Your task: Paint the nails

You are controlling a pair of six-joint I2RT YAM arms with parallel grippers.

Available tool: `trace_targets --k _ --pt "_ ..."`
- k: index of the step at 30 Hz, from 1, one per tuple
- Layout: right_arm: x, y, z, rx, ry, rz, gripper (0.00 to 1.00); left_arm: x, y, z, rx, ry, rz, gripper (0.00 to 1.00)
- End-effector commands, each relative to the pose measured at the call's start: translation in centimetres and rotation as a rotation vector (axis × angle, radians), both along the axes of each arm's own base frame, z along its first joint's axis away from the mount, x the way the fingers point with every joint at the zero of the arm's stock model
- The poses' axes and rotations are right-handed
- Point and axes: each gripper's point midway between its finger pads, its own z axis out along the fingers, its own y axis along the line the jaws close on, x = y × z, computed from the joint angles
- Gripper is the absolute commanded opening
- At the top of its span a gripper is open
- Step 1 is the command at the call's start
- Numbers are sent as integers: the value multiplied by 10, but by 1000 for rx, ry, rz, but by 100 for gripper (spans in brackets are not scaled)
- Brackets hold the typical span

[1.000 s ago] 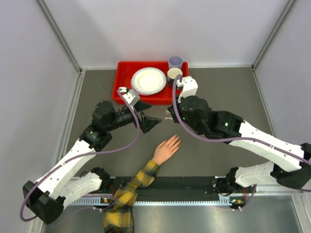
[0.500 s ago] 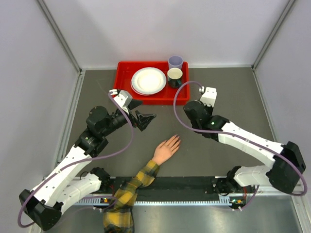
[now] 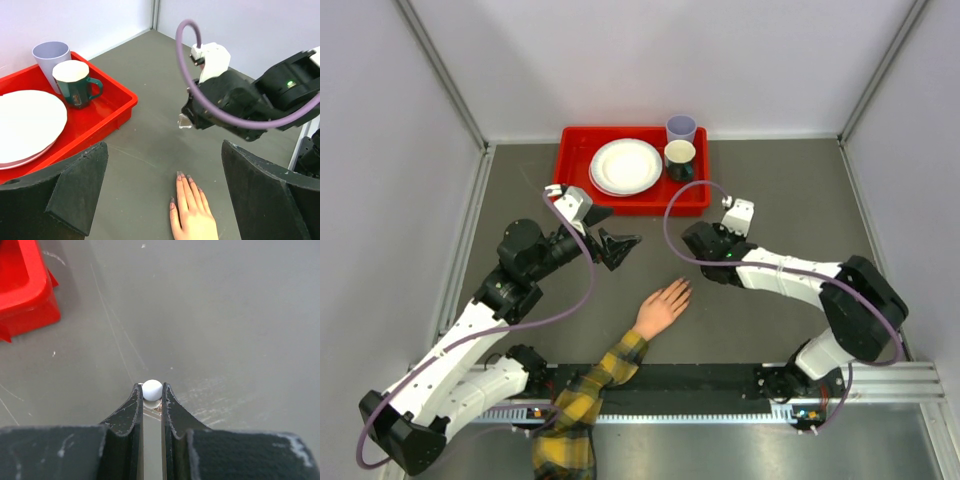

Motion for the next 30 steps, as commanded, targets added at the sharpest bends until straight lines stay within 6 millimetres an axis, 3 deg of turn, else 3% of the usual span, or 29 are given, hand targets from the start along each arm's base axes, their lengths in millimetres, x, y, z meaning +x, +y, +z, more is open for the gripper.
trace_targets --k 1,10,21,23,25,27,30 --pt "12 9 -6 63 -53 -24 2 0 -1 14 -35 -46 -5 98" --pt "12 14 -26 71 -31 -11 9 0 -3 12 -30 -41 -16 97" --pt "9 14 -26 74 -19 16 35 0 -4 11 -25 -37 -22 97" --pt "8 14 -17 74 -21 30 50 0 -4 12 -27 -40 -23 97" --pt "7 15 -8 82 -16 44 59 0 -4 11 -24 -39 -22 97" --pt "5 16 14 85 -16 79 69 1 -3 12 -25 -41 -13 97" --pt "0 22 53 91 2 166 74 1 -2 13 -30 -43 -8 97"
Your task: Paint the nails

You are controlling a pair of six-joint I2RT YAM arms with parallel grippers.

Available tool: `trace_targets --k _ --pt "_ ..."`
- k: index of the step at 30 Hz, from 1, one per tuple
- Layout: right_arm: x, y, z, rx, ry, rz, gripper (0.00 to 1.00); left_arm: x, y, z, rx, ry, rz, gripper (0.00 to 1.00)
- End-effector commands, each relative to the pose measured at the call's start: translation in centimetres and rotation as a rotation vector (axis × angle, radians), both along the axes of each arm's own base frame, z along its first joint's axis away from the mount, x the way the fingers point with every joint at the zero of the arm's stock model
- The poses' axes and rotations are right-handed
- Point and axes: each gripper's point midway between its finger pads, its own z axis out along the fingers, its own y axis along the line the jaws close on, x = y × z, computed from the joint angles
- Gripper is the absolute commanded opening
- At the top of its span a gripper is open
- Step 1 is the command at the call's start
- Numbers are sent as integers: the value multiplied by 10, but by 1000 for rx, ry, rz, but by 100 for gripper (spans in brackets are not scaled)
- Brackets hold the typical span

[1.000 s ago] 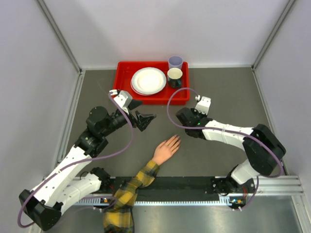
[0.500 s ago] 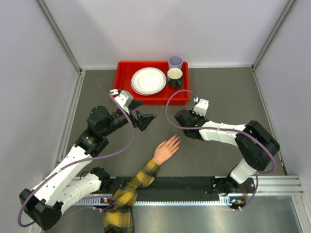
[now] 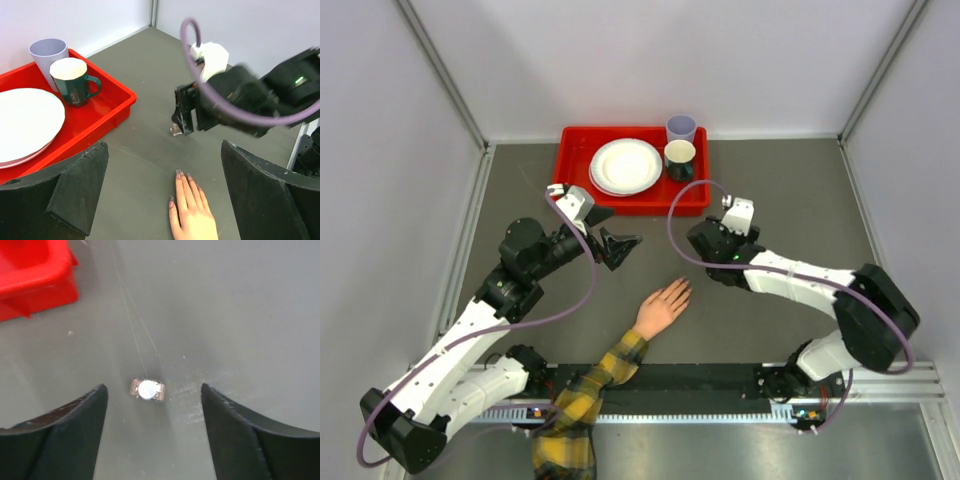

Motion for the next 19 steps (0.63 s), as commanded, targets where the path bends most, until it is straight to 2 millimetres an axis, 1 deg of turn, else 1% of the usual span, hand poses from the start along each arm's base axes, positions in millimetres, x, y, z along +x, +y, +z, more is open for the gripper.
trace_targets --k 1,2,4,5,6,7,8,9,10,11,12,14,15,17,19 --pt "0 15 76 58 -23 131 77 0 0 18 -44 -51 1 97" --pt "-3 15 94 52 -31 182 78 1 0 19 -49 -48 4 97" --pt "-12 18 121 63 -6 246 80 3 -1 22 -67 -30 9 97" --pt "-15 17 132 43 -5 289 86 4 -2 21 -67 -17 10 98" --pt "-19 15 160 79 -53 309 91 6 -2 27 -75 -15 17 98" --pt "-27 13 164 79 -22 348 95 8 0 29 -84 0 38 98" --pt "-30 10 175 66 -27 369 99 10 1 30 -81 16 48 98" --pt "-33 2 205 84 -85 356 99 10 2 42 -94 6 56 98" --pt "-40 -7 210 62 -69 351 99 11 3 47 -100 8 63 98" --pt "-44 -12 223 54 -85 361 99 12 4 52 -106 8 73 98" --pt "-48 -17 248 71 -128 363 99 11 6 62 -116 0 79 98" --pt "-62 -30 280 86 -196 379 99 10 6 73 -130 -6 82 98" --pt "-66 -33 290 90 -225 396 99 8 7 86 -148 -26 80 98" --pt "-81 -49 324 103 -302 404 99 5 10 102 -160 -38 84 98" --pt "-91 -59 345 99 -334 411 99 5 14 115 -171 -48 100 99"
